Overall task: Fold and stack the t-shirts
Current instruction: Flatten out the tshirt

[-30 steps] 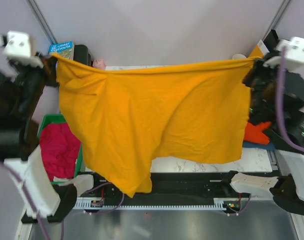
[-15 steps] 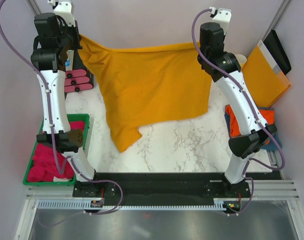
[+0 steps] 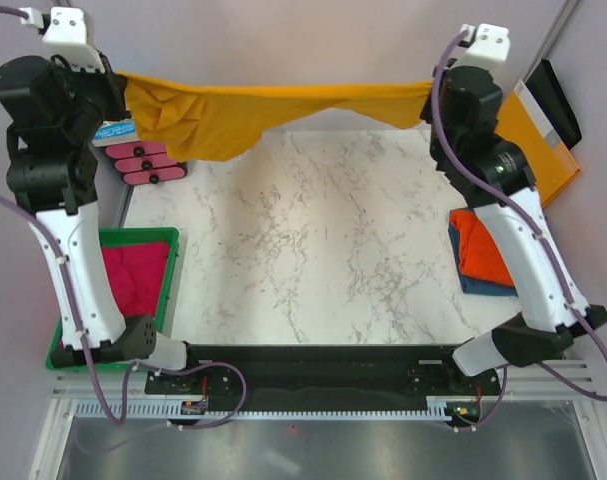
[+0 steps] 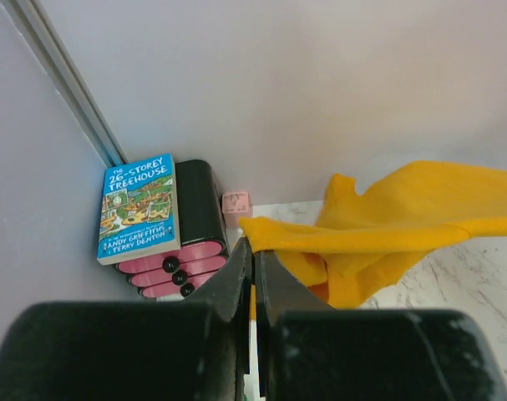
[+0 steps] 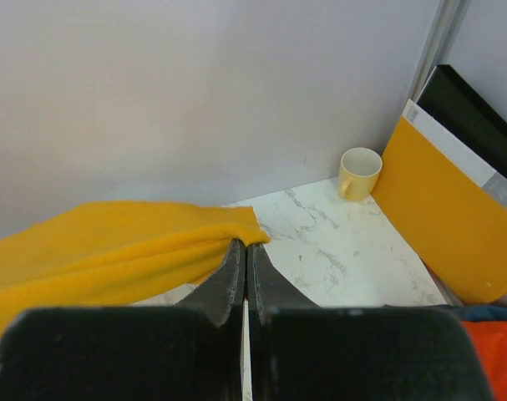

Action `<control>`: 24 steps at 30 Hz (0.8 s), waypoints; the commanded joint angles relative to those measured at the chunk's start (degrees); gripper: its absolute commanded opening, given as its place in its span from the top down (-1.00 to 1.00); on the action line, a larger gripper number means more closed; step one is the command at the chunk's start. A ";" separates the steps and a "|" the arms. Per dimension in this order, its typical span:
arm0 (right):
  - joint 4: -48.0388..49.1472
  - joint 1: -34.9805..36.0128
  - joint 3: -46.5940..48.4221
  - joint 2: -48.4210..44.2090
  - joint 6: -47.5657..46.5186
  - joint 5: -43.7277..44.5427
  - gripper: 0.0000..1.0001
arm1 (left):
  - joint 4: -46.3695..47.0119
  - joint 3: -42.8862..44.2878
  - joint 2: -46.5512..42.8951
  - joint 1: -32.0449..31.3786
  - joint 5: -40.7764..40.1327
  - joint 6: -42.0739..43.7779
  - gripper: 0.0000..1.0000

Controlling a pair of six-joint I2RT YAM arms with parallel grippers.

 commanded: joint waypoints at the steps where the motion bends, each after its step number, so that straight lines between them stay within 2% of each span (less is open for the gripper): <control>1: 1.94 0.03 -3.30 -9.49 -2.24 3.59 1.00 | 3.94 -5.95 -11.57 0.62 1.27 -2.71 0.96; 9: 1.23 0.29 -7.95 -18.46 -3.12 4.12 1.00 | 2.00 -8.70 -21.08 0.62 -1.81 -2.18 0.97; 15: 1.32 0.38 -10.06 -23.12 -3.39 4.56 1.00 | -0.19 -7.03 -24.42 0.62 -3.13 -0.17 0.97; 18: 1.24 0.38 -11.99 -23.83 -3.12 6.31 1.00 | -0.19 -9.04 -25.04 0.62 -2.95 0.54 0.96; 21: 2.02 0.29 -16.02 -22.60 -2.25 6.94 1.00 | 0.94 -14.57 -23.99 0.62 -1.81 0.36 0.97; 24: 4.74 -0.32 -23.13 -20.67 -0.05 5.98 1.00 | 6.02 -25.01 -23.11 0.62 0.74 0.19 0.96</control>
